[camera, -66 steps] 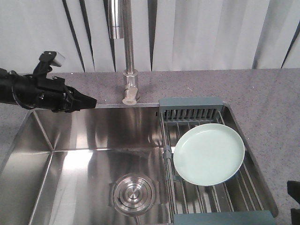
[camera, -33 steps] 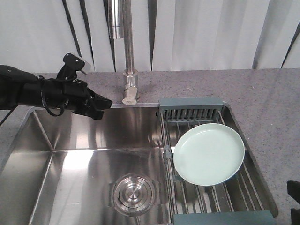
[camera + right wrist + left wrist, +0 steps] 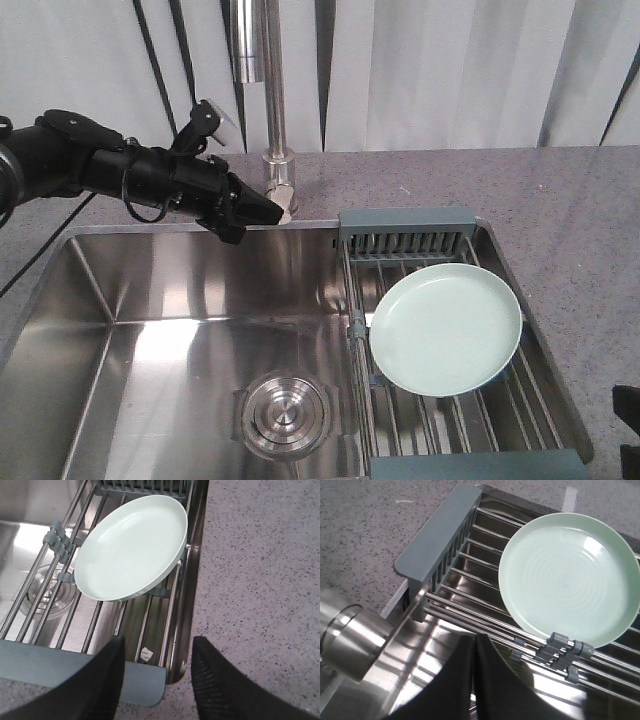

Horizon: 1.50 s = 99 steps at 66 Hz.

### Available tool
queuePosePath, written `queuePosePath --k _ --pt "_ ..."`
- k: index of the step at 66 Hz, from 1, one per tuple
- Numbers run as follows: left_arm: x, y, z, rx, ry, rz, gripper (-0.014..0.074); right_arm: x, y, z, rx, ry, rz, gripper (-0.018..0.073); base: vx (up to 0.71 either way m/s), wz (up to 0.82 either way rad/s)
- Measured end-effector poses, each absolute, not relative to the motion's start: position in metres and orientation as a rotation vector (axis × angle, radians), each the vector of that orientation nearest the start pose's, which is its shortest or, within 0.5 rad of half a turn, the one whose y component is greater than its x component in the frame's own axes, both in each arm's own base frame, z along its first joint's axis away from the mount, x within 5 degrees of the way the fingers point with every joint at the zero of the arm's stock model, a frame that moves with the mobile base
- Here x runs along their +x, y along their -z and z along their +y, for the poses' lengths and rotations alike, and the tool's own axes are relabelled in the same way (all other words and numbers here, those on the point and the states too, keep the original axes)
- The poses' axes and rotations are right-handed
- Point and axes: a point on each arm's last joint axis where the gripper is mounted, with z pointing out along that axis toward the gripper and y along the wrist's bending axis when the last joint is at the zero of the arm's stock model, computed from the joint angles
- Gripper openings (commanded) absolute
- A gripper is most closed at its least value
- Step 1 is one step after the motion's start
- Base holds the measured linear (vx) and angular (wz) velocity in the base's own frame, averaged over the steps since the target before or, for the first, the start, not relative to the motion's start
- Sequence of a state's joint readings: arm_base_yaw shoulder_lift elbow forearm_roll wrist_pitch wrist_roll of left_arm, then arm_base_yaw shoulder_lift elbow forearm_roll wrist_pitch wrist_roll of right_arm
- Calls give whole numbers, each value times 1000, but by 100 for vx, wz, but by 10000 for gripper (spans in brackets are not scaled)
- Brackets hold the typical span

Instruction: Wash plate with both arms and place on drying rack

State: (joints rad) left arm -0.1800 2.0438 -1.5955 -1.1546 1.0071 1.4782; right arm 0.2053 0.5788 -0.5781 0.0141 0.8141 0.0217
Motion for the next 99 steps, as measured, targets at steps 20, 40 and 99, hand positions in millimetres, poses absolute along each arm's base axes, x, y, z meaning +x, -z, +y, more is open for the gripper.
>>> queuePosePath --k 20,40,99 --pt "426 -242 -181 1233 817 1834 -8 98 -293 21 -205 -134 2293 319 0 0" --pt "438 -242 -179 1137 698 1848 -8 98 -293 21 -205 -135 2294 319 0 0" --pt "430 -301 -162 998 533 1819 -6 98 -293 21 -205 -134 2296 319 0 0"
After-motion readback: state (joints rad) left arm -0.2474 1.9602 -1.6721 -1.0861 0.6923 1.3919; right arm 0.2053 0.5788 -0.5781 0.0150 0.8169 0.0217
